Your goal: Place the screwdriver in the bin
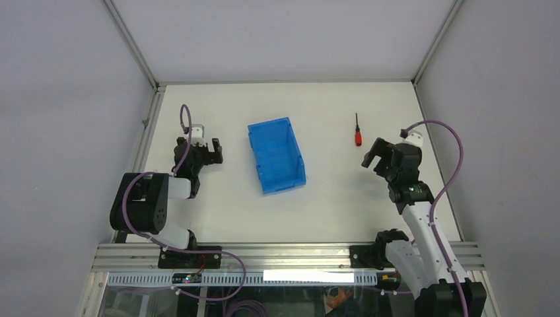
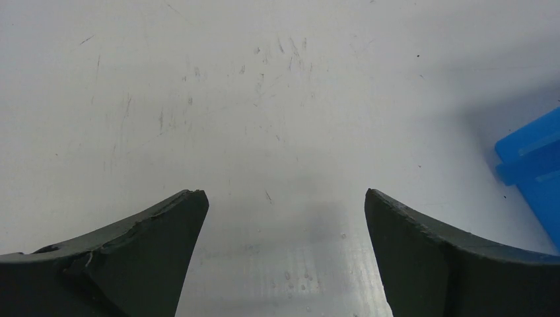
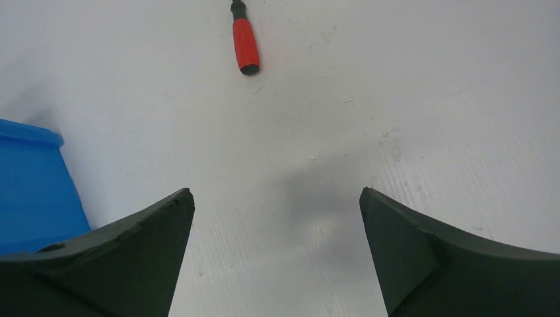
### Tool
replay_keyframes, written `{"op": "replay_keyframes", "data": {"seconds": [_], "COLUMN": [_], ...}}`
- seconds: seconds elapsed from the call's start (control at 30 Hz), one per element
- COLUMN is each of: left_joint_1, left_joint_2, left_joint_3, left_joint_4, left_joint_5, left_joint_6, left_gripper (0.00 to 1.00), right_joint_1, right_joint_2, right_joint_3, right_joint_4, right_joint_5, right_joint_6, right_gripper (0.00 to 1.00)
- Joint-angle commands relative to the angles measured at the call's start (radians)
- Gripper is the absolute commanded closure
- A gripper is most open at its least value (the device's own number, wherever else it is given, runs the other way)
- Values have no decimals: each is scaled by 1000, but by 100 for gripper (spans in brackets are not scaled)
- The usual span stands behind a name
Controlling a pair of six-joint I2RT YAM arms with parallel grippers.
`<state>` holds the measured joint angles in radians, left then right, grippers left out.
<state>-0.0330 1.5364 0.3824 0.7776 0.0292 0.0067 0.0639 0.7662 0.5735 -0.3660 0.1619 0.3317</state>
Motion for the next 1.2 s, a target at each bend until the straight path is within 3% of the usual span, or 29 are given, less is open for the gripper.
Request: {"op": "replay_keyframes", "data": {"seconds": [0.0, 0.27, 0.67, 0.87, 1.17], "left_joint_1": [-5, -5, -5, -5, -5], "left_joint_2": [-29, -28, -30, -30, -29], "left_joint_3": [0, 0, 0, 0, 0], "left_joint_4": [28, 28, 27, 27, 27], "left_joint_5": [6, 6, 6, 6, 7], "left_joint_6": [-19, -19, -19, -19, -19], "left_gripper": [1, 1, 1, 1, 1], "right_joint_1": [0, 0, 0, -1, 0], "right_joint_2": [28, 283, 979, 1175, 1327], "right_joint_3": [42, 277, 862, 1000, 1043], "right_joint_4": [7, -6, -210, -293, -326], "right_joint_5": [-1, -47, -100, -80, -86], "right_joint_6": [17, -19, -116, -120, -108], "right_gripper": [1, 1, 1, 5, 20]}}
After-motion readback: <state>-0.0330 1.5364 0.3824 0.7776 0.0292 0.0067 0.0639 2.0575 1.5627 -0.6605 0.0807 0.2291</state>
